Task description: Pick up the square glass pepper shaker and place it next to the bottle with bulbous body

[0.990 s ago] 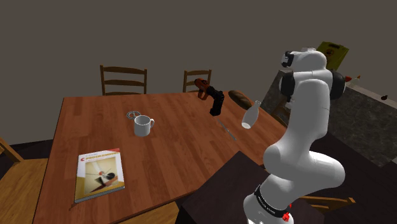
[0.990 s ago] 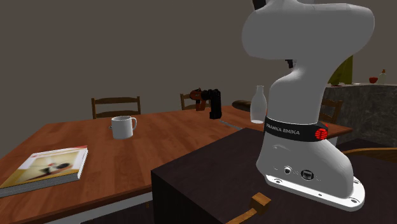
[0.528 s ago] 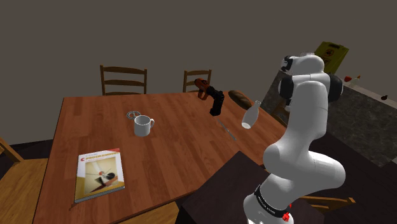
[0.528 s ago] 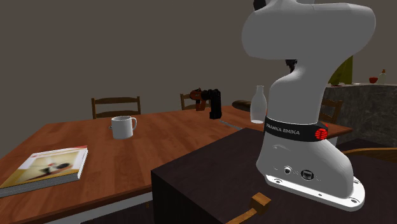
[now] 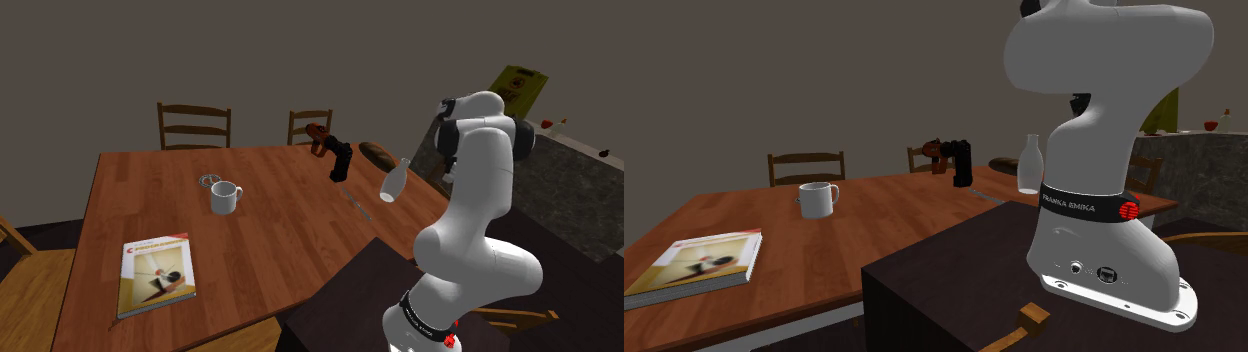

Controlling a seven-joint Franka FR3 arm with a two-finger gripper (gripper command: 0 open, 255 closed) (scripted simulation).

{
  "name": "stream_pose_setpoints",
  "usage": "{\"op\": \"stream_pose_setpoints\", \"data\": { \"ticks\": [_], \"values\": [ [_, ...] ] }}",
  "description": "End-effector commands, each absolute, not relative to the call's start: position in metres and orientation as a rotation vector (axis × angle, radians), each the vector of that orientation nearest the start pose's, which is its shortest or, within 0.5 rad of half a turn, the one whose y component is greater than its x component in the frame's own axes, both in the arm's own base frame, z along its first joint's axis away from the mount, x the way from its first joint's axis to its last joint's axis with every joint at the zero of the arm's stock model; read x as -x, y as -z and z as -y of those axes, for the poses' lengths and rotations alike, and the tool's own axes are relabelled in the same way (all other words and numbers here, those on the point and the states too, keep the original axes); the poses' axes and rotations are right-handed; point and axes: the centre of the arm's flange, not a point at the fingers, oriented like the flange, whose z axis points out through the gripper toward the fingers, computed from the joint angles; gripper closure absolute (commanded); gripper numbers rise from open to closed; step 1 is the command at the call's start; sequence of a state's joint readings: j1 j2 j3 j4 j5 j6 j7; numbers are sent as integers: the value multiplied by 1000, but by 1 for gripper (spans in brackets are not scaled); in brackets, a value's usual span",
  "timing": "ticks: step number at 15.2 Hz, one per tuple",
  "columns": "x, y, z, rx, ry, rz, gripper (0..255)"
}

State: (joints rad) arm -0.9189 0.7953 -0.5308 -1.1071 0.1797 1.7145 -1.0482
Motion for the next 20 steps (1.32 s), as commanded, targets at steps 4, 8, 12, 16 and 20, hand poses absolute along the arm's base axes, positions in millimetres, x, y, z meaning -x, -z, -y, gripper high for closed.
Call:
{"op": "stream_pose_setpoints", "data": {
  "ticks": [4,8,12,16,20],
  "values": [
    [-223,-348,704,3061,-340,-489,255],
    [-223,-327,704,3061,-340,-489,255],
    [-223,-306,704,3061,-340,-489,255],
    [-223,-285,704,3061,-340,-489,255],
    [-223,-264,704,3061,-340,-489,255]
  ]
}}
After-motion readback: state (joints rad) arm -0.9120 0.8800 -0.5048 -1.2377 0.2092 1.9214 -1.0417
